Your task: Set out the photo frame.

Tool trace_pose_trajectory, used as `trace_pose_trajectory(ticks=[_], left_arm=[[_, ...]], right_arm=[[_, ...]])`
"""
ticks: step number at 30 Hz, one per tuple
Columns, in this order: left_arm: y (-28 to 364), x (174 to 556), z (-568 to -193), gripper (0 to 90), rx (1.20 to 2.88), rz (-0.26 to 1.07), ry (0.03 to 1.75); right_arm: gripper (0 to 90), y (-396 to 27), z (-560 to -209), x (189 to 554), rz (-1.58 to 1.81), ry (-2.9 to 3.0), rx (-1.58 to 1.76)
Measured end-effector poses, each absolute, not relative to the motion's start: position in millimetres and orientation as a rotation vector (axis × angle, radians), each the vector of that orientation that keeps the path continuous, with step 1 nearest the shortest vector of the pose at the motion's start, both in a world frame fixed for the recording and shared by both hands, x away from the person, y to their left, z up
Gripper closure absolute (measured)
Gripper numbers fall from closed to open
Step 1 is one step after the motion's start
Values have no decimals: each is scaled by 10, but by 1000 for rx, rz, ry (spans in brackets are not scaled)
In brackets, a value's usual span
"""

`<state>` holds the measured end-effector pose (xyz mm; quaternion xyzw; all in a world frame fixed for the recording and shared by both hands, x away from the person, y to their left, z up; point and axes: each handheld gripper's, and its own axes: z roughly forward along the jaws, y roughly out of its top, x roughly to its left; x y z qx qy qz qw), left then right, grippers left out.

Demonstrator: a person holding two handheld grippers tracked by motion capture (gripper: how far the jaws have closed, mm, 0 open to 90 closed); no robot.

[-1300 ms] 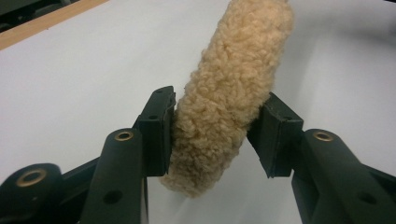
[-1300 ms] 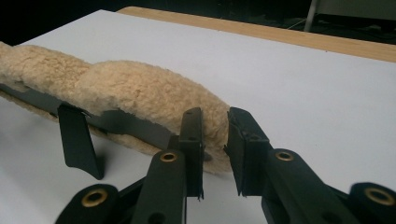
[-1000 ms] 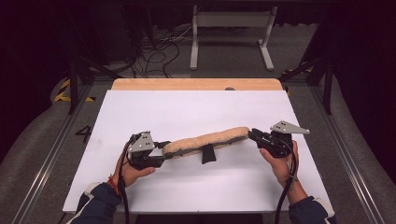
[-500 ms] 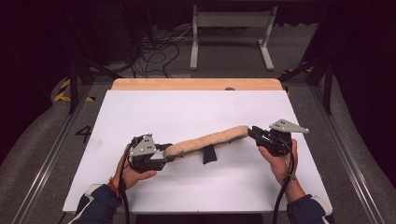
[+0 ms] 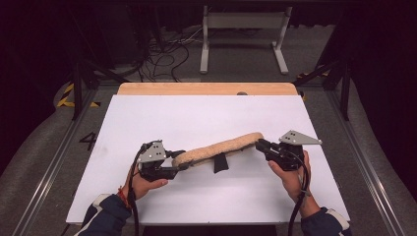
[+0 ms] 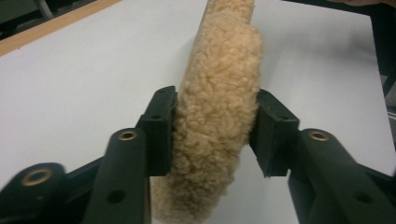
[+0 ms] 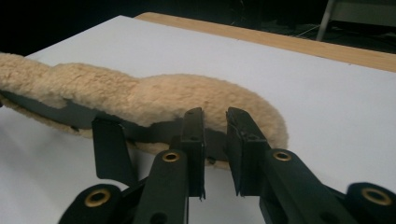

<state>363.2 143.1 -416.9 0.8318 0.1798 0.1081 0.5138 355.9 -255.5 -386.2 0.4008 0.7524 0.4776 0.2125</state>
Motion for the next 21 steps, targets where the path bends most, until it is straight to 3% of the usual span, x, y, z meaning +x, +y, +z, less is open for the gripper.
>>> trace_pose_trajectory(ticks=[7, 21], left_arm=[[1415, 3569, -4158, 610, 2022, 281, 397], [1322, 3381, -4136, 643, 2061, 329, 330]], right_arm=[[837, -2413, -3909, 3568, 1323, 2121, 1101], [794, -2285, -3941, 3677, 1329, 2133, 1139]])
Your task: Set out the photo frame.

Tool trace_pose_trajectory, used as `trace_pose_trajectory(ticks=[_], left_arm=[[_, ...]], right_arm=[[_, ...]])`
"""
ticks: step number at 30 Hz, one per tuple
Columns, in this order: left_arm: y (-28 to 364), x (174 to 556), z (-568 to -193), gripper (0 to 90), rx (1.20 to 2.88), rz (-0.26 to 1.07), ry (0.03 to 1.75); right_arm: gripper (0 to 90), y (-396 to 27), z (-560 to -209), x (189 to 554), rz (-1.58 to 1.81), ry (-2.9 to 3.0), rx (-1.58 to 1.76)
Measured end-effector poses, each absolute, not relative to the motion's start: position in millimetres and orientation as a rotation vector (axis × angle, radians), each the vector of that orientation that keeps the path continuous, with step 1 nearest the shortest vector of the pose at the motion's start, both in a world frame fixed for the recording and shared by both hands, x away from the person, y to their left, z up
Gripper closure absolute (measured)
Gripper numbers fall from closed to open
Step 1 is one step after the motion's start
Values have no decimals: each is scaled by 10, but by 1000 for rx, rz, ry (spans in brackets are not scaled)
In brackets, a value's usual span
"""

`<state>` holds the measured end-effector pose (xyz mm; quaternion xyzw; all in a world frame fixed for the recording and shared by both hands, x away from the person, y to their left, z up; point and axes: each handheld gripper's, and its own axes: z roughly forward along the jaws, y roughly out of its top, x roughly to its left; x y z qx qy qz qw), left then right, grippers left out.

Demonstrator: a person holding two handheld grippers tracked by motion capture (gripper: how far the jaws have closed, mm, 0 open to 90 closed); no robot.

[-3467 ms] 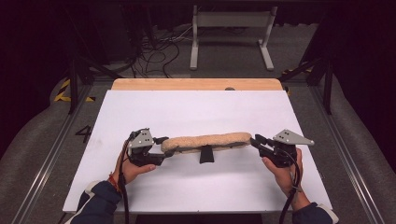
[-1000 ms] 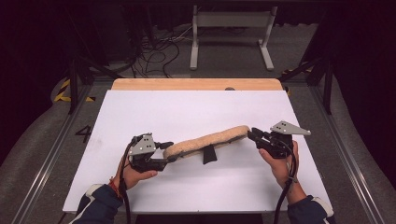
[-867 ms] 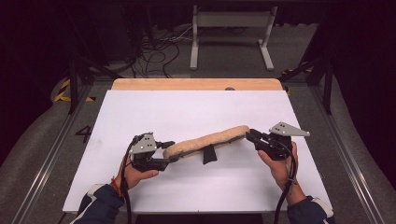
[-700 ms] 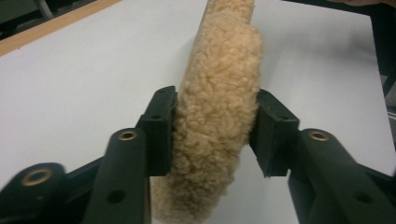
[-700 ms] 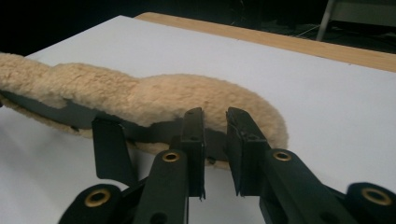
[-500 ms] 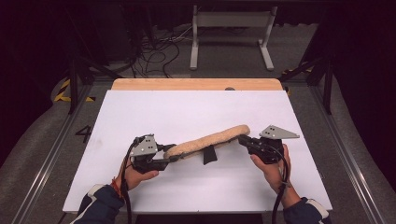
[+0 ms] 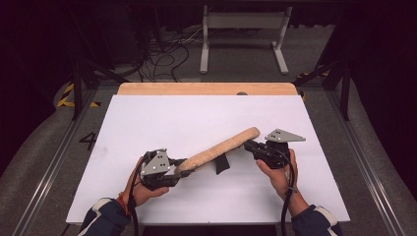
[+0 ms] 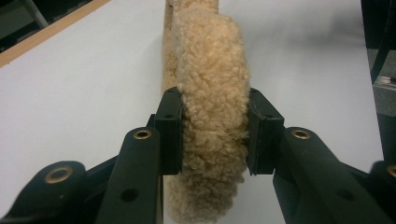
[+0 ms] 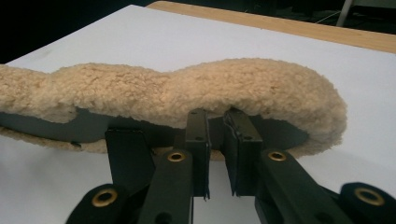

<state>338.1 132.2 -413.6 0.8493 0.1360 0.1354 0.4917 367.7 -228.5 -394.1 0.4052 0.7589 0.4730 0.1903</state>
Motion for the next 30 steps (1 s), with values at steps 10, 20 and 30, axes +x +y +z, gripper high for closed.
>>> trace_pose_trajectory(ticks=[10, 20, 30], left_arm=[[1277, 3318, -4134, 642, 2068, 330, 315], [1252, 3273, -4130, 640, 2063, 323, 302], [1208, 3241, -4156, 625, 2048, 281, 327]], right_arm=[[553, -2289, -3909, 3699, 1448, 2121, 1264], [421, -2179, -3872, 3659, 1527, 2120, 1396], [325, -2025, -3893, 3822, 1533, 2069, 1568]])
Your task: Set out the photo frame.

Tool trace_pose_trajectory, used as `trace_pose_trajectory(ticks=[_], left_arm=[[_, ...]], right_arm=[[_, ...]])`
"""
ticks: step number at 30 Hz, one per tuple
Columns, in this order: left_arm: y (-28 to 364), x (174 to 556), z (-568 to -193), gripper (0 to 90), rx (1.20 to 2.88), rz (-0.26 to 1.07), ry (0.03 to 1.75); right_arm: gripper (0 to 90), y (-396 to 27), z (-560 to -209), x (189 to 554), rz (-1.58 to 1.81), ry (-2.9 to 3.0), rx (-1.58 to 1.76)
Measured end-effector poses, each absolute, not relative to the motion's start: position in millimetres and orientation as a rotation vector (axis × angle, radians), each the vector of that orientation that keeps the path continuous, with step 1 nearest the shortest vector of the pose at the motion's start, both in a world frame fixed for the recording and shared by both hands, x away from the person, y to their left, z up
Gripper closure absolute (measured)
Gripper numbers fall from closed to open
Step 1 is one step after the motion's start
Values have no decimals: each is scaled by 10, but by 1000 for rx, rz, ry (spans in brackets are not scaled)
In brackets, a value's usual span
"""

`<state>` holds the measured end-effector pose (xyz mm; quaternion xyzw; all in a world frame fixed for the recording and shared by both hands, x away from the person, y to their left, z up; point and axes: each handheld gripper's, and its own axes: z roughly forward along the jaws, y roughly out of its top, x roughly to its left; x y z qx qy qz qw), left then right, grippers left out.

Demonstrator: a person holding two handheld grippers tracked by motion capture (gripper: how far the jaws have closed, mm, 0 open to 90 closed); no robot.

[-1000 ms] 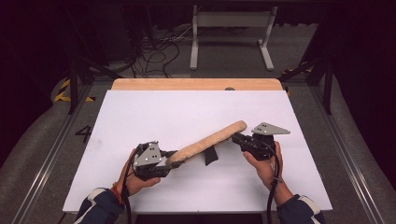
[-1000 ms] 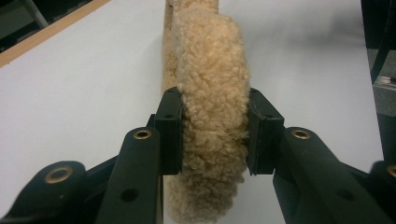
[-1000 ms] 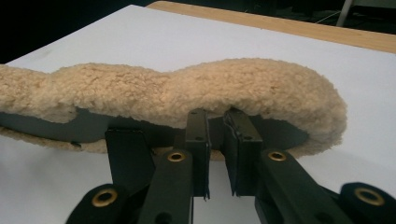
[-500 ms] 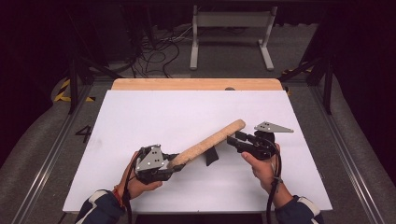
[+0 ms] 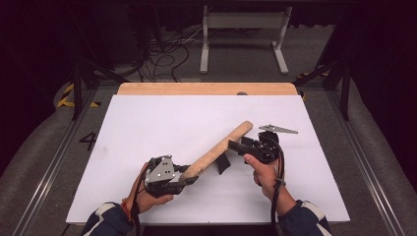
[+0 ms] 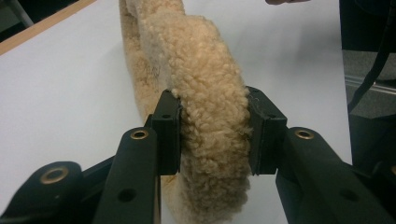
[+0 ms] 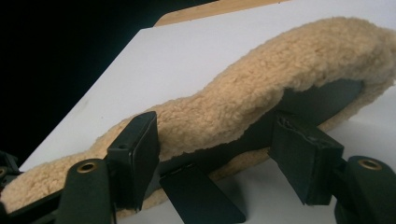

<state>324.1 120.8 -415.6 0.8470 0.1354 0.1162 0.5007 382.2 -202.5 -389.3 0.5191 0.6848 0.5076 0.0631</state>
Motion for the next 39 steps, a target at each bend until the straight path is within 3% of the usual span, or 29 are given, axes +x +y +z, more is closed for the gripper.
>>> trace_pose_trajectory(ticks=[39], left_arm=[[840, 3080, -4191, 534, 2080, 248, 221]], right_arm=[[234, -1452, -3939, 3973, 1334, 2240, 1805]])
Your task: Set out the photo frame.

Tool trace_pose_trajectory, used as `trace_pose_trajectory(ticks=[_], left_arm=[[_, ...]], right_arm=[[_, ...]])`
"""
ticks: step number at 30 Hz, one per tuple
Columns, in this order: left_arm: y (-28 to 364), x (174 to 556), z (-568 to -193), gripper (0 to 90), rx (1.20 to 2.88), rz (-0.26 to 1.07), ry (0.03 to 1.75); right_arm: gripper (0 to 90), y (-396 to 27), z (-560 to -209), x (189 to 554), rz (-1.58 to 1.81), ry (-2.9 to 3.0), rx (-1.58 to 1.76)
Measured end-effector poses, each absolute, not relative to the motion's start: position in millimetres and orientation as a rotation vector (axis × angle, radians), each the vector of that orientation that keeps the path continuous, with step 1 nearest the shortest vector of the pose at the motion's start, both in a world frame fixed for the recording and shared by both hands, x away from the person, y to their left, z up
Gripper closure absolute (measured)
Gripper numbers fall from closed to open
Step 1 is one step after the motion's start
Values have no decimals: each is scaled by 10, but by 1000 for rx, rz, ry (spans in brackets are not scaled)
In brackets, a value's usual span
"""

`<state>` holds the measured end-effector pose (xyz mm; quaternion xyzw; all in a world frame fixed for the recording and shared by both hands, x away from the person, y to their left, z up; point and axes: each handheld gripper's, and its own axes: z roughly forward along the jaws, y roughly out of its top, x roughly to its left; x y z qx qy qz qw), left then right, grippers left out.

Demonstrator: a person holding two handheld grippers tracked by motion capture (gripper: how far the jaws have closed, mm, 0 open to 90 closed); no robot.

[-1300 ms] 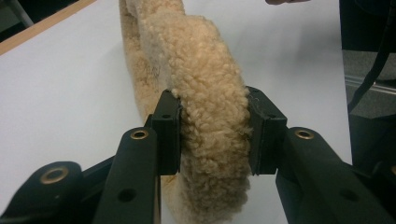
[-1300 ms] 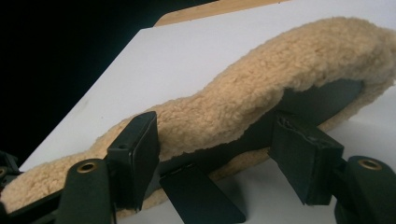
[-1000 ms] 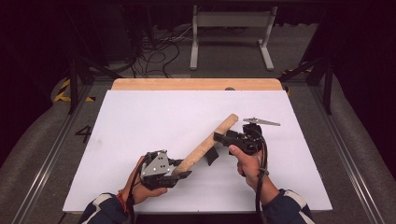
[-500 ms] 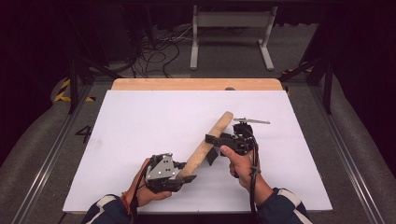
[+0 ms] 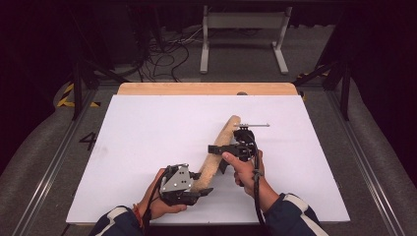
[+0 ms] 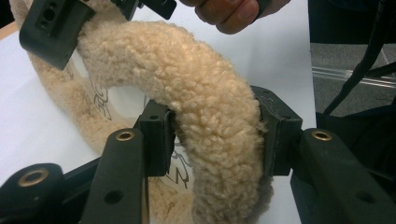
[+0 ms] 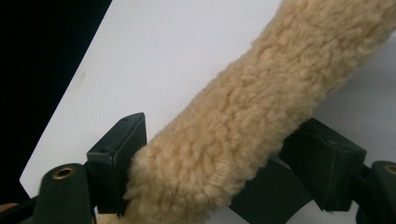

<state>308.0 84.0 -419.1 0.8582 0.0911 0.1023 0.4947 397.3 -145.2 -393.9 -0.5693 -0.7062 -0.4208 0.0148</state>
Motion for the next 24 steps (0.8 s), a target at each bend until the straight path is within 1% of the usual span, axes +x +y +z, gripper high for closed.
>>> trace_pose_trajectory(ticks=[4, 5, 7, 10, 11, 14, 16, 20, 21, 24], left_arm=[[848, 3074, -4196, 493, 2086, 221, 208], [866, 3072, -4192, 447, 2088, 222, 208], [942, 3061, -4182, 417, 2085, 199, 222], [1128, 3048, -4175, 340, 2089, 175, 265], [1204, 3037, -4180, 334, 2089, 189, 292], [1481, 3036, -4203, 323, 2073, 214, 381], [1681, 3047, -4225, 306, 2063, 229, 445], [1941, 3070, -4272, 281, 2071, 262, 530], [2006, 3082, -4300, 280, 2071, 251, 558], [2100, 3104, -4363, 274, 2094, 254, 592]], right_arm=[[259, -1451, -3914, 3973, -1280, -2220, -1753], [268, -1454, -3907, 3977, -1274, -2223, -1745], [280, -1456, -3899, 3984, -1266, -2232, -1732], [302, -1465, -3872, 3993, -1237, -2254, -1710], [319, -1470, -3861, 3998, -1225, -2256, -1701], [406, -1495, -3822, 4010, -1219, -2293, -1652], [433, -1502, -3796, 4018, -1209, -2325, -1630], [430, -1470, -3748, 4066, -1138, -2396, -1587], [424, -1459, -3740, 4075, -1126, -2415, -1580], [406, -1421, -3730, 4121, -1078, -2442, -1560]])
